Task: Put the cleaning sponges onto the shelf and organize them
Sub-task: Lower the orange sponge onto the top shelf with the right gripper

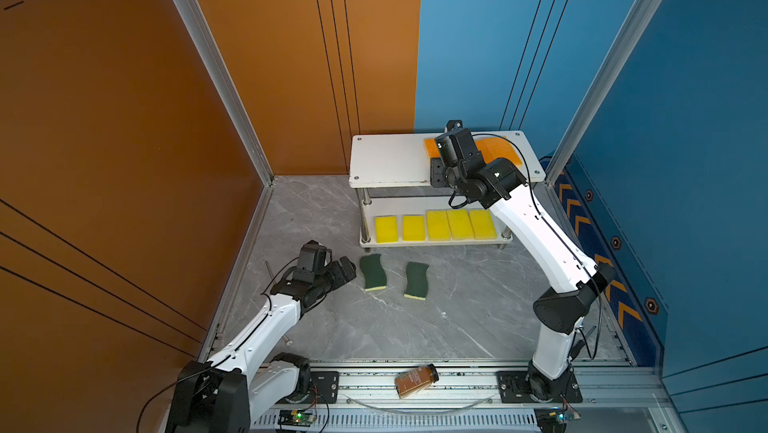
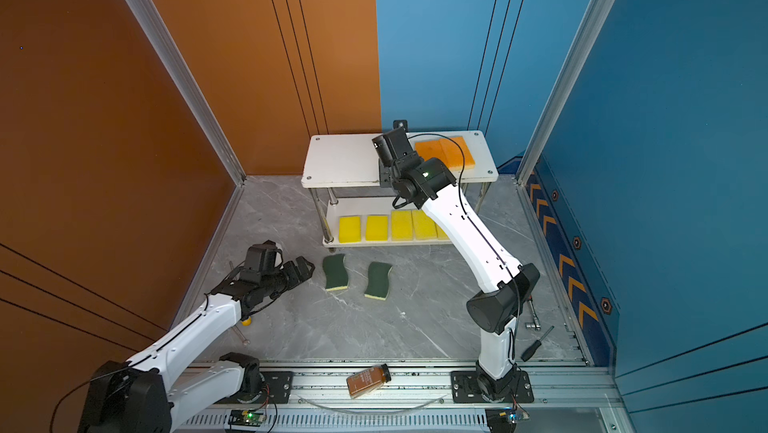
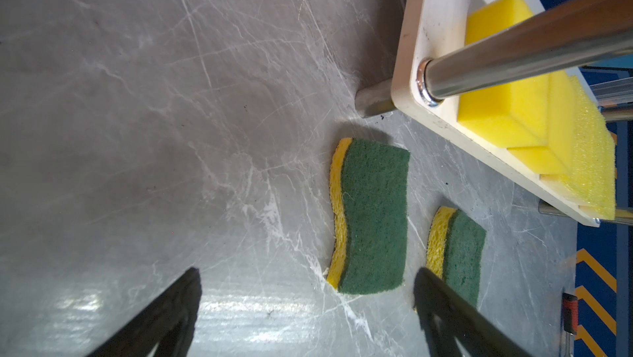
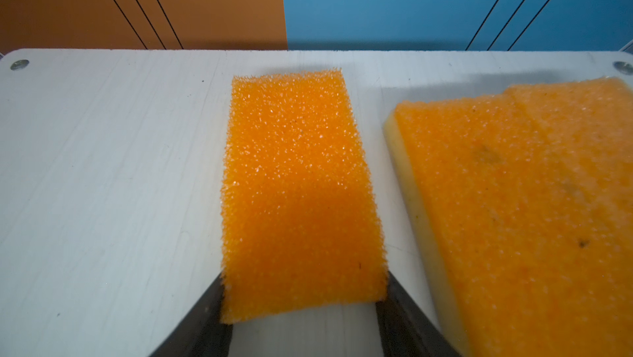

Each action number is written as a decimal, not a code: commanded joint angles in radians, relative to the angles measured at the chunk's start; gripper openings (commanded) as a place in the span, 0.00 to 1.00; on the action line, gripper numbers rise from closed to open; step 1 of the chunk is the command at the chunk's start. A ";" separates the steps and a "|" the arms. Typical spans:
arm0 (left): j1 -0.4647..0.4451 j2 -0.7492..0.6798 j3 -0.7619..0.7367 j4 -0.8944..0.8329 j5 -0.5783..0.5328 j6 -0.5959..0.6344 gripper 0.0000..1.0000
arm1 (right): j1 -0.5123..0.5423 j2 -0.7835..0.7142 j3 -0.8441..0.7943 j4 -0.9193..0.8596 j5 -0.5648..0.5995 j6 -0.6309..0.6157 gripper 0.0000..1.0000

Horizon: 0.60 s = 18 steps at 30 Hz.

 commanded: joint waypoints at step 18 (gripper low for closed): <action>-0.003 -0.016 -0.015 -0.005 -0.006 0.002 0.98 | 0.068 -0.039 -0.068 -0.052 0.178 0.079 0.59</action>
